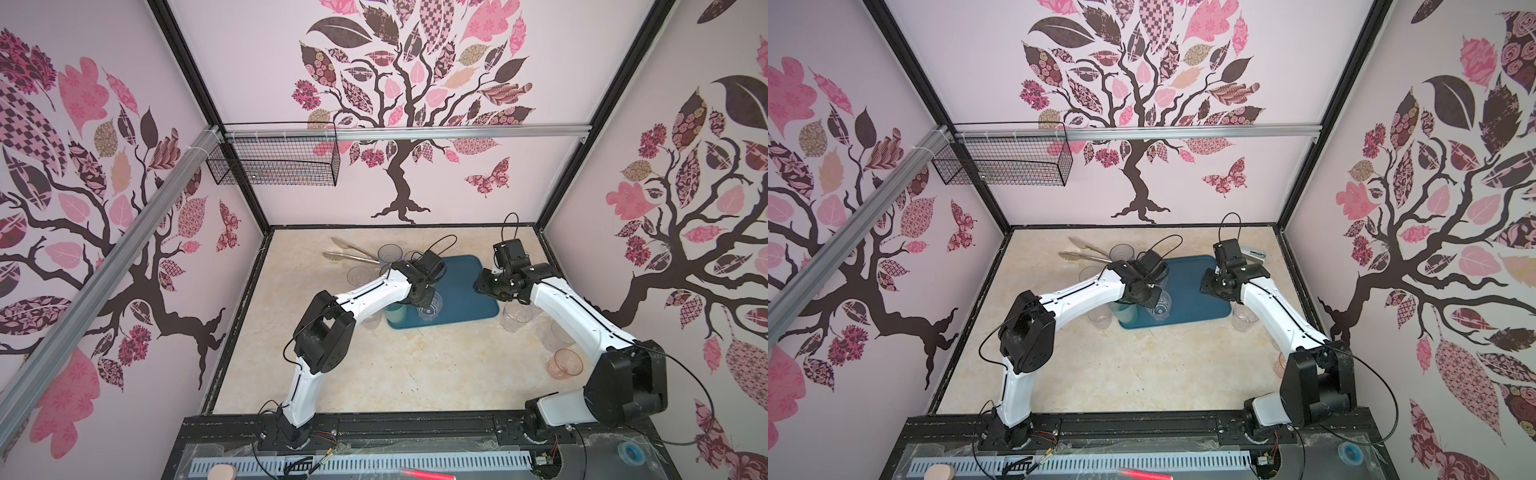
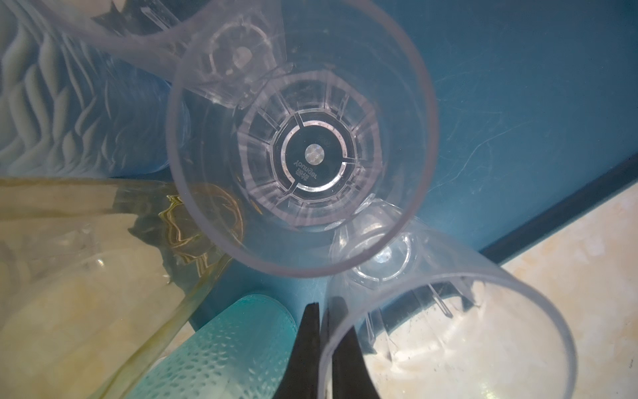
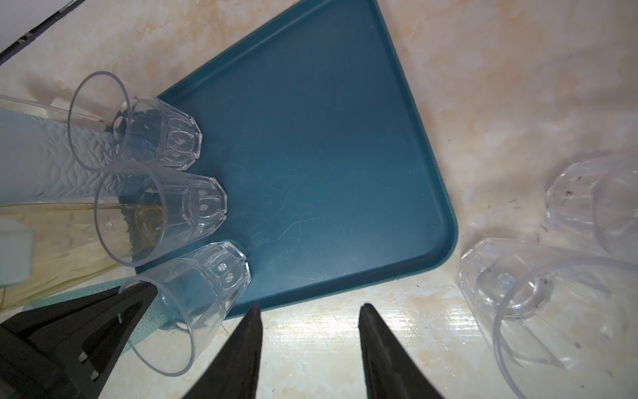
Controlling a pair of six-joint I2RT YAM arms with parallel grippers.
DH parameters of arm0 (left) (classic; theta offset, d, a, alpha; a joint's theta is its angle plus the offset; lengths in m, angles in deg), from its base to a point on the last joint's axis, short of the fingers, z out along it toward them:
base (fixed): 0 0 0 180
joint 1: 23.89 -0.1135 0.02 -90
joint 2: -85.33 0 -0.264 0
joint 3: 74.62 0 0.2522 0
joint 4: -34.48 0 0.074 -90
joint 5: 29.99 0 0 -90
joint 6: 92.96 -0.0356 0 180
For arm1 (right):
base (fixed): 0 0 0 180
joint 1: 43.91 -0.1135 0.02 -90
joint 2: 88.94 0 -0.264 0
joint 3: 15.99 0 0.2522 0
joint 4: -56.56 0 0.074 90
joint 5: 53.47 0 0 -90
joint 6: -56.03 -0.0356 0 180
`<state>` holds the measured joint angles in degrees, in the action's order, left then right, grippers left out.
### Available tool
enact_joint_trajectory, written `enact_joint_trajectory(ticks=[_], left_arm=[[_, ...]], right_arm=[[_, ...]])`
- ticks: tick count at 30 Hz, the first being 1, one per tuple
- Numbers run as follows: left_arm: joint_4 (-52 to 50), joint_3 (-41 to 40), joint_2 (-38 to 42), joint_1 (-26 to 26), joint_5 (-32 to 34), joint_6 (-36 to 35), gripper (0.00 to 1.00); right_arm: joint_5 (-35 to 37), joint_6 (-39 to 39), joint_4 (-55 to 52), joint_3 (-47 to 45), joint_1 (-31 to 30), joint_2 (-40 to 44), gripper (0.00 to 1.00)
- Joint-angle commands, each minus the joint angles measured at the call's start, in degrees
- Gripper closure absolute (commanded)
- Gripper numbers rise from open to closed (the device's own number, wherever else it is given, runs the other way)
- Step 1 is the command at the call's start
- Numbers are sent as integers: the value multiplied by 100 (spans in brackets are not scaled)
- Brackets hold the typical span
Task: Place the glasses into the tray
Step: Place the glass on the tray.
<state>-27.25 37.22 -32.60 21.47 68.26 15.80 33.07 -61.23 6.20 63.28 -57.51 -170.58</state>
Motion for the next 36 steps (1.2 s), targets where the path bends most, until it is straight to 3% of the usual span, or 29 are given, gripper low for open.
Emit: enact_joint_trajectory(ticks=[1, 10, 21, 25, 32, 36], left_arm=[[1, 188, -140, 4, -25, -87, 100], [-156, 409, -33, 4, -78, -81, 83], [-196, 510, 397, 6, -229, -75, 71], [-164, 553, 688, 5, -337, -142, 66], [44, 322, 1366, 8, -272, -336, 62], [212, -60, 1887, -12, 179, -544, 58]], right_arm=[[-34, -86, 21, -43, -89, 140, 51], [-30, -100, 106, -57, -108, 55, 51], [147, -425, 326, 84, -112, -394, 49], [120, -503, 329, 473, -99, -779, 41], [428, -606, 594, 691, 134, -1281, 13], [623, -568, 665, 960, 363, -1732, 7]])
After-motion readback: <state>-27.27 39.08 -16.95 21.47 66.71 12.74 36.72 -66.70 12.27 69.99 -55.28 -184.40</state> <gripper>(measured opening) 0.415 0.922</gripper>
